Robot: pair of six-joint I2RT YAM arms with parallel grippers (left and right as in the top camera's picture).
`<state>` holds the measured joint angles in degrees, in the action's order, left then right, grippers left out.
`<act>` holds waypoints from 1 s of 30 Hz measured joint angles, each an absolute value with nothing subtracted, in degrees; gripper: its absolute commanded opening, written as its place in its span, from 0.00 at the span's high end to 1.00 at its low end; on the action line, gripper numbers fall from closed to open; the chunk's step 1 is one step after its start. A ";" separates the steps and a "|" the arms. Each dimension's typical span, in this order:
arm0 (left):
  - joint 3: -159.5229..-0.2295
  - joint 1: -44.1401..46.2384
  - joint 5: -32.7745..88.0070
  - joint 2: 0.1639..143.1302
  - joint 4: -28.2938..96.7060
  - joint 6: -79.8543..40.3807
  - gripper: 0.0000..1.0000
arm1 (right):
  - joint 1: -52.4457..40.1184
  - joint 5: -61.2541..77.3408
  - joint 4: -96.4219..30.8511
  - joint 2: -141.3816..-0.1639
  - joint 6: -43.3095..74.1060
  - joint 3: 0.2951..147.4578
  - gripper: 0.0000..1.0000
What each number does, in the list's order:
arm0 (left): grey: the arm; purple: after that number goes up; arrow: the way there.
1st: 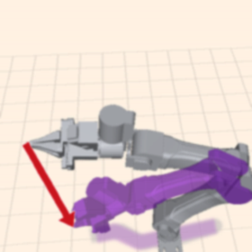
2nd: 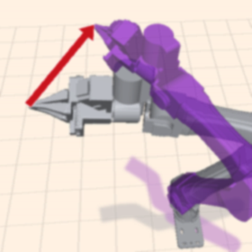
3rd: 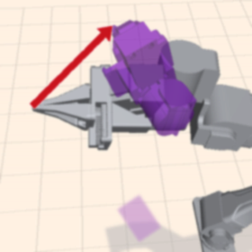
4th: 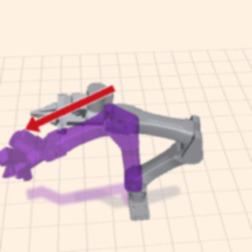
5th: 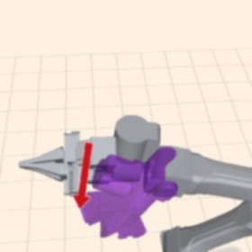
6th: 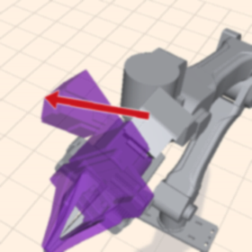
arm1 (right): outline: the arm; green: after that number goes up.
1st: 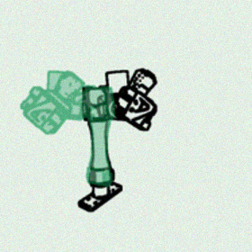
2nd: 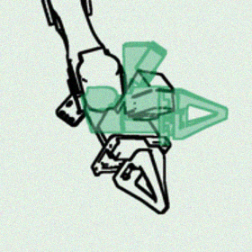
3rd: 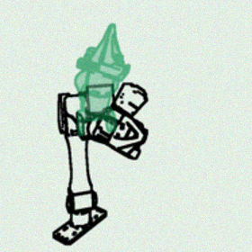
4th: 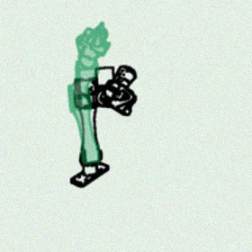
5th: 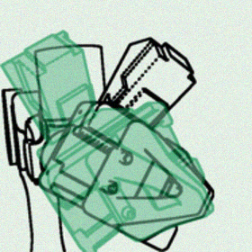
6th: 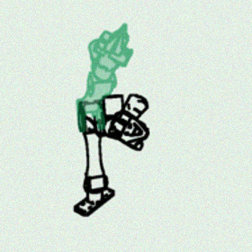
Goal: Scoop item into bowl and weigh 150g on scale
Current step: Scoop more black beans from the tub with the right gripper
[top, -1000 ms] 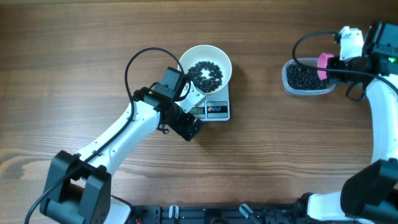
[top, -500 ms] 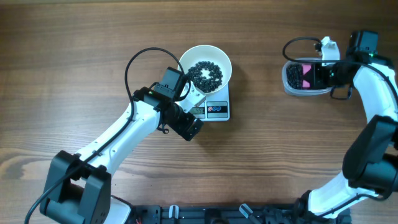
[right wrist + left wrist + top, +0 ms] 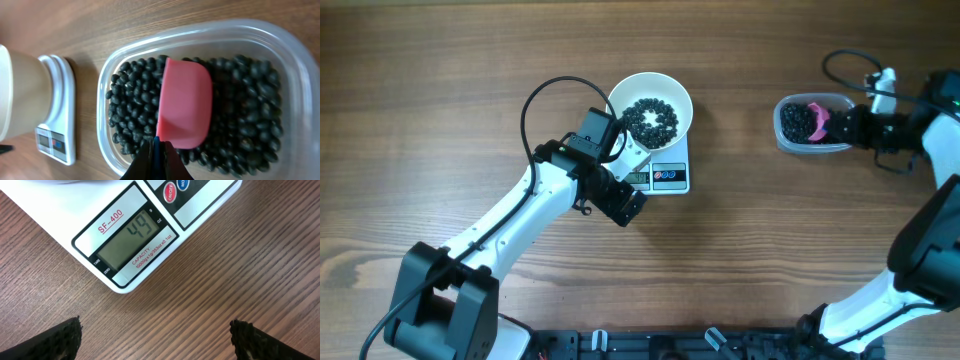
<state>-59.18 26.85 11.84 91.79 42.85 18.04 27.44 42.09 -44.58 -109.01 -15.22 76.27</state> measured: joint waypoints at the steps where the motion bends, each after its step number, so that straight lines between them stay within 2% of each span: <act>1: -59.18 26.85 11.84 91.79 42.83 18.04 0.00 | 28.34 43.20 -44.71 -109.40 -15.20 76.18 0.96; 8: -59.18 26.85 11.84 91.79 42.83 18.04 0.00 | 35.92 52.58 -47.31 -109.80 -14.33 76.09 0.96; 14: -59.18 26.85 11.84 91.79 42.83 18.04 0.00 | 40.58 57.91 -47.35 -109.80 -8.40 76.09 0.96; 30: -59.18 26.85 11.84 91.79 42.83 18.04 0.00 | 40.71 70.30 -47.59 -109.80 -7.49 76.09 0.96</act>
<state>-59.18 26.85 11.84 91.79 42.83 18.04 40.71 70.30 -47.59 -109.80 -7.49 76.09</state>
